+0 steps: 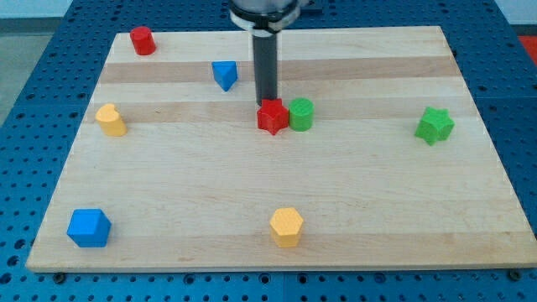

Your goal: Push the blue triangle towards the top center of the board

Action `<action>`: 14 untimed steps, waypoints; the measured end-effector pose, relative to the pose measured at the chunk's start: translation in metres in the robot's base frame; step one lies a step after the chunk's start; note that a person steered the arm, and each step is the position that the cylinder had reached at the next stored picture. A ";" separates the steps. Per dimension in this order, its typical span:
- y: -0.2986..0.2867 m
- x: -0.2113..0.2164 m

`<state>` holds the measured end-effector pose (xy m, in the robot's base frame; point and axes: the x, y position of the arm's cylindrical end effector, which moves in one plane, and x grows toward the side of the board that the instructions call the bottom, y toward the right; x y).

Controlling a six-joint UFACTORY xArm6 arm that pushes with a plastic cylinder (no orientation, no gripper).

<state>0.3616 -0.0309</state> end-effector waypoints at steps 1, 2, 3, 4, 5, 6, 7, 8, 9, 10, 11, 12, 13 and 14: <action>-0.041 0.007; -0.092 0.008; -0.099 -0.028; -0.069 -0.057; -0.021 -0.066; 0.019 -0.065; 0.023 -0.051; 0.025 -0.020; 0.034 -0.026; 0.047 -0.059; 0.049 -0.085; 0.048 -0.090; 0.050 -0.044; 0.089 -0.049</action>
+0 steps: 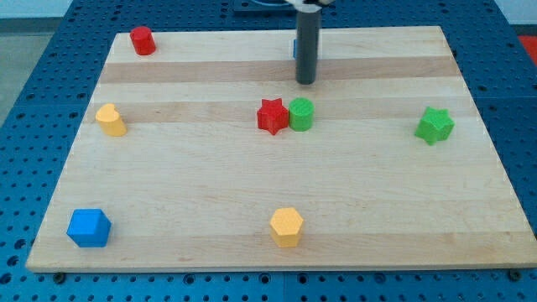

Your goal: Push the blue triangle towards the top center of the board

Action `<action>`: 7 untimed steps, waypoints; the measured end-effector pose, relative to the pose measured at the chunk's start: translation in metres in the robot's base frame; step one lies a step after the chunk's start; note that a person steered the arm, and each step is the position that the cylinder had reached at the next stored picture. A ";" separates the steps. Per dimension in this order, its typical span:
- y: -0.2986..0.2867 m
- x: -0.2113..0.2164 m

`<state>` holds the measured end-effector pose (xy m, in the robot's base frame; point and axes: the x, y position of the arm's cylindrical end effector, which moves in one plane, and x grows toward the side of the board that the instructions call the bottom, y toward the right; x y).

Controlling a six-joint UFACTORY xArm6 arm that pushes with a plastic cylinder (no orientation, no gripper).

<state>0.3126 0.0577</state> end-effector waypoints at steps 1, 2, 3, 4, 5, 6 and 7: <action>0.024 -0.023; 0.001 -0.030; -0.015 -0.033; -0.015 -0.054; -0.015 -0.071; -0.006 -0.071; 0.029 -0.069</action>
